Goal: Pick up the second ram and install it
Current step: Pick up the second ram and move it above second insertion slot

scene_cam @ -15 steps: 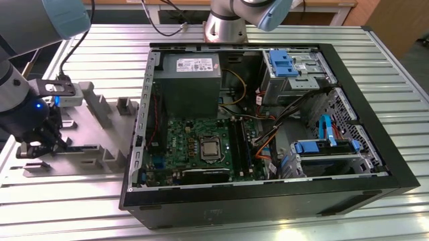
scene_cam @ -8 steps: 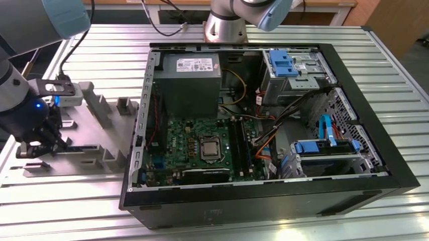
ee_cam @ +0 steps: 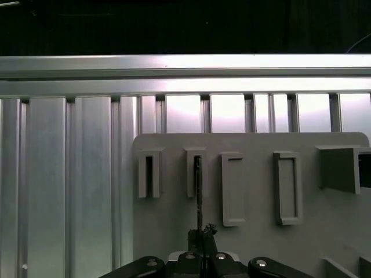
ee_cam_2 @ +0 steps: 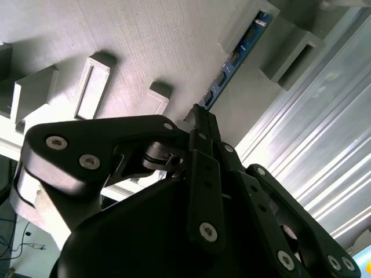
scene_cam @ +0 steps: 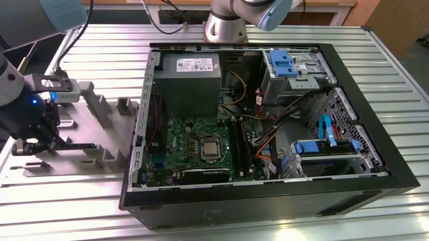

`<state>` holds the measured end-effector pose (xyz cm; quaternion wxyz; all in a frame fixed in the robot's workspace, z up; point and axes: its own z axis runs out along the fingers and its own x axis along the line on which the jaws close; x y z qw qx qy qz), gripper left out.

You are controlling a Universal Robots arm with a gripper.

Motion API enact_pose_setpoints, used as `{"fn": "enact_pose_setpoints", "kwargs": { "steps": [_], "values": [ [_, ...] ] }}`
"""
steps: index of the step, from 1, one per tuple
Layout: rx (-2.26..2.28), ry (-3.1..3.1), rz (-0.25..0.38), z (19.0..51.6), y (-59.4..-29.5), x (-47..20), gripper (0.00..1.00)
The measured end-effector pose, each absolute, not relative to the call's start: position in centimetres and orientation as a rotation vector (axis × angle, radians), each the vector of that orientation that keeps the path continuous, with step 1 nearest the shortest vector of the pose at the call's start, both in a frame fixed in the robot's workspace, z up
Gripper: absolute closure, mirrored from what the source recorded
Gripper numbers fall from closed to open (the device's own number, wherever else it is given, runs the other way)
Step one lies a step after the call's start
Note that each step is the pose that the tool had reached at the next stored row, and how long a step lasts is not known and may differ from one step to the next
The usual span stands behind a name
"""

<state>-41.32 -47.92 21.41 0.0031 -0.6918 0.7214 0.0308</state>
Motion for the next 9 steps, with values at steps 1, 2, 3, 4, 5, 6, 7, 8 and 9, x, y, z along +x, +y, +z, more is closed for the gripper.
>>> {"fn": "enact_pose_setpoints", "kwargs": {
  "steps": [1,2,3,4,5,6,7,8,9],
  "values": [
    [-2.169,2.262,0.097,21.6,-47.9,-41.3,0.88],
    [-2.169,2.262,0.098,21.8,-47.9,-41.3,0.88],
    [-2.168,2.261,0.098,21.9,-47.9,-41.3,0.88],
    [-2.168,2.261,0.099,22.1,-47.9,-41.3,0.88],
    [-2.168,2.261,0.099,22.3,-47.9,-41.3,0.88],
    [-2.168,2.261,0.099,22.5,-47.9,-41.3,0.88],
    [-2.168,2.261,0.1,22.7,-47.9,-41.3,0.88],
    [-2.168,2.26,0.1,22.9,-47.9,-41.3,0.88],
    [-2.168,2.26,0.1,23.1,-47.9,-41.3,0.88]
  ]
}}
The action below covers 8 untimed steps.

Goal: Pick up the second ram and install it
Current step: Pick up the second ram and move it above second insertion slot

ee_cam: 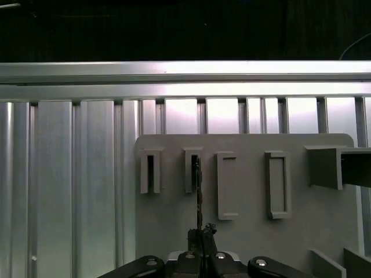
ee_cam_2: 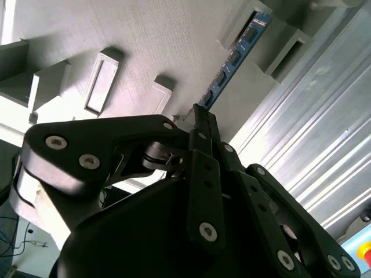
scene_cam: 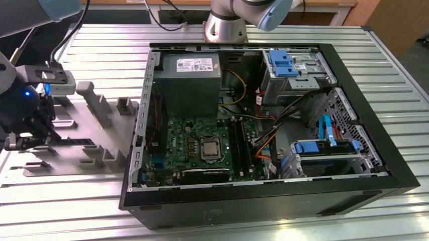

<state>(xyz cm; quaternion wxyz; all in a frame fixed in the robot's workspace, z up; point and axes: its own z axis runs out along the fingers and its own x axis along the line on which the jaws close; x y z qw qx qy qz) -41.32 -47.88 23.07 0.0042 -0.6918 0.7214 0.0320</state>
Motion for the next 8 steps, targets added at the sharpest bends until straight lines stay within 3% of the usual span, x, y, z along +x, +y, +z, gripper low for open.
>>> {"fn": "enact_pose_setpoints", "kwargs": {
  "steps": [8],
  "values": [
    [-2.167,2.259,0.102,25.0,-47.8,-41.3,0.88]
  ]
}}
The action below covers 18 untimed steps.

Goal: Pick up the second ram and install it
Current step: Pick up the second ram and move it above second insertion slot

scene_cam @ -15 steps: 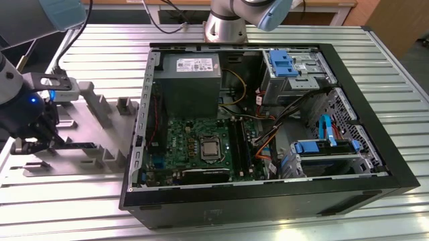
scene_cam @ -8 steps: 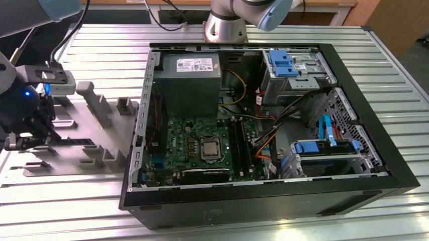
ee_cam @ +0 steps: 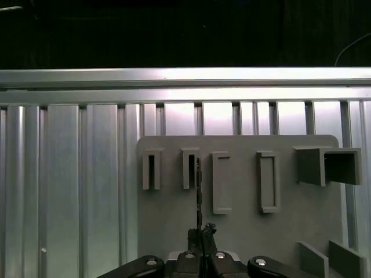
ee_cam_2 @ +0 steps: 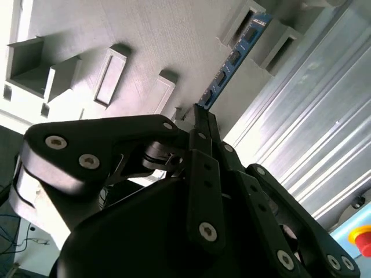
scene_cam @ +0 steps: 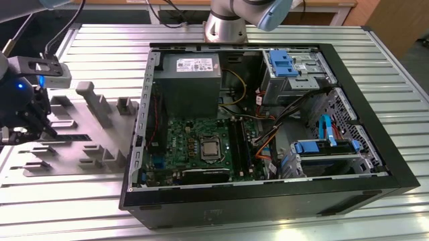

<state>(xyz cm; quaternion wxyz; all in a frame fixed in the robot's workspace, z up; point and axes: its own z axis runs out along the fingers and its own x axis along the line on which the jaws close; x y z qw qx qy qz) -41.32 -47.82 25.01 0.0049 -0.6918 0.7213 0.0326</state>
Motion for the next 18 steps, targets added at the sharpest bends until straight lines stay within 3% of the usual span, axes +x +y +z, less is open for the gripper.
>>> {"fn": "enact_pose_setpoints", "kwargs": {
  "steps": [18],
  "values": [
    [-2.161,2.253,0.113,30.2,-47.6,-41.3,0.88]
  ]
}}
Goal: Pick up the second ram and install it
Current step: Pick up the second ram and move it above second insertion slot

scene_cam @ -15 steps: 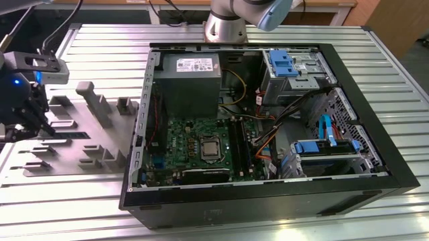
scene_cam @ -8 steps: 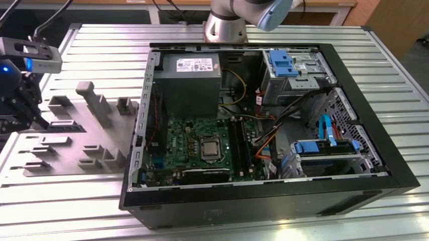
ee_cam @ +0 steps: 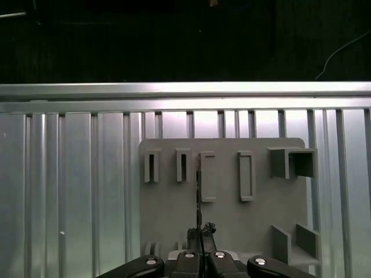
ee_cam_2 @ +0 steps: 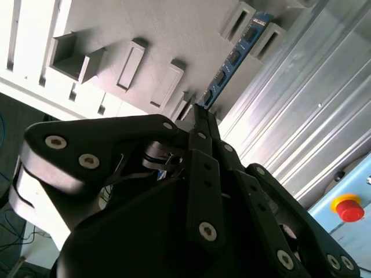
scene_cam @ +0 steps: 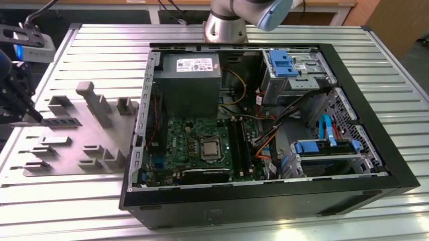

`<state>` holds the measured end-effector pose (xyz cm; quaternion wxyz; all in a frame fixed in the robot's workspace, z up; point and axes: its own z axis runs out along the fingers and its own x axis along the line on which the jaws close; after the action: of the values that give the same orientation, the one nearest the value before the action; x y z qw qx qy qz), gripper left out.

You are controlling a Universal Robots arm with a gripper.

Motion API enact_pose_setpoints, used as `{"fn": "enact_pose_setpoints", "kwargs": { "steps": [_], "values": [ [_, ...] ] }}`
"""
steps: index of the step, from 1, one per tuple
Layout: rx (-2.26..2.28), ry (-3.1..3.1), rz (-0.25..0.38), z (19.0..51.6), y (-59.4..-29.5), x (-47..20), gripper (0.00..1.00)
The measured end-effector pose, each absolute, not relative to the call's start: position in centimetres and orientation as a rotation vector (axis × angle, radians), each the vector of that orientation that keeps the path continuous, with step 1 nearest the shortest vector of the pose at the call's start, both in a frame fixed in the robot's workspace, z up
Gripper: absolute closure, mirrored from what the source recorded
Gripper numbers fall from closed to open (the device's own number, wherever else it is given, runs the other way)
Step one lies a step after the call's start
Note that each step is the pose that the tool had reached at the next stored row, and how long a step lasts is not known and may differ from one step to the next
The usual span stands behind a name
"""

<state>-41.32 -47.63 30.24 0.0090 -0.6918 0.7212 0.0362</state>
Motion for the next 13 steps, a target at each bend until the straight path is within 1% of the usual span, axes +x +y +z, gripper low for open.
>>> {"fn": "enact_pose_setpoints", "kwargs": {
  "steps": [13],
  "values": [
    [-2.153,2.244,0.128,33.7,-47.6,-41.3,0.88]
  ]
}}
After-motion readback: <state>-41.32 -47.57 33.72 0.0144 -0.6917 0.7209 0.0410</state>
